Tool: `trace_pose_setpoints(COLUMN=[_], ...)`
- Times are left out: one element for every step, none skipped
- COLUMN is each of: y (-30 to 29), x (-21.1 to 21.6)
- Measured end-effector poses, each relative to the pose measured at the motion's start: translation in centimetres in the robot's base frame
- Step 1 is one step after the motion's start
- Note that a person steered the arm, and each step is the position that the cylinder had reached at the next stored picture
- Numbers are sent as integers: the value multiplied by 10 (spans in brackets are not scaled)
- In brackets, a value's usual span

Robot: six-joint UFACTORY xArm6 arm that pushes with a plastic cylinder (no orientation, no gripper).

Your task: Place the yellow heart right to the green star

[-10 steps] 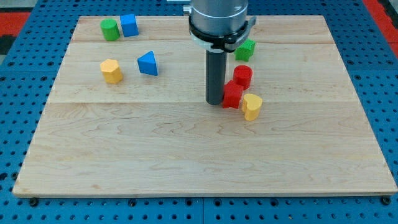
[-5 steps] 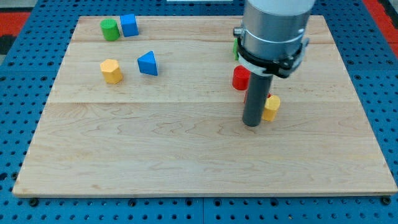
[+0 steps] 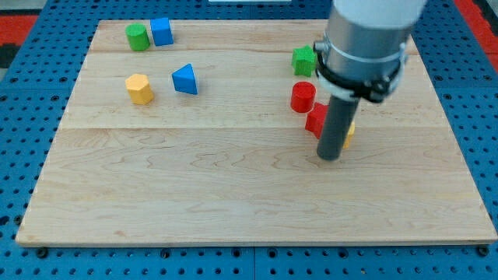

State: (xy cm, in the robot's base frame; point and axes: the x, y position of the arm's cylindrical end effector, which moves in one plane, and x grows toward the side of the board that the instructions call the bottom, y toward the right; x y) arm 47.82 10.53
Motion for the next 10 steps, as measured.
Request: trace_pose_setpoints(y=[59,75,85,59,24,27,18,16,47,53], x=[-9,-79,-82,-66,-58,-45,-45,-45,-69,-109])
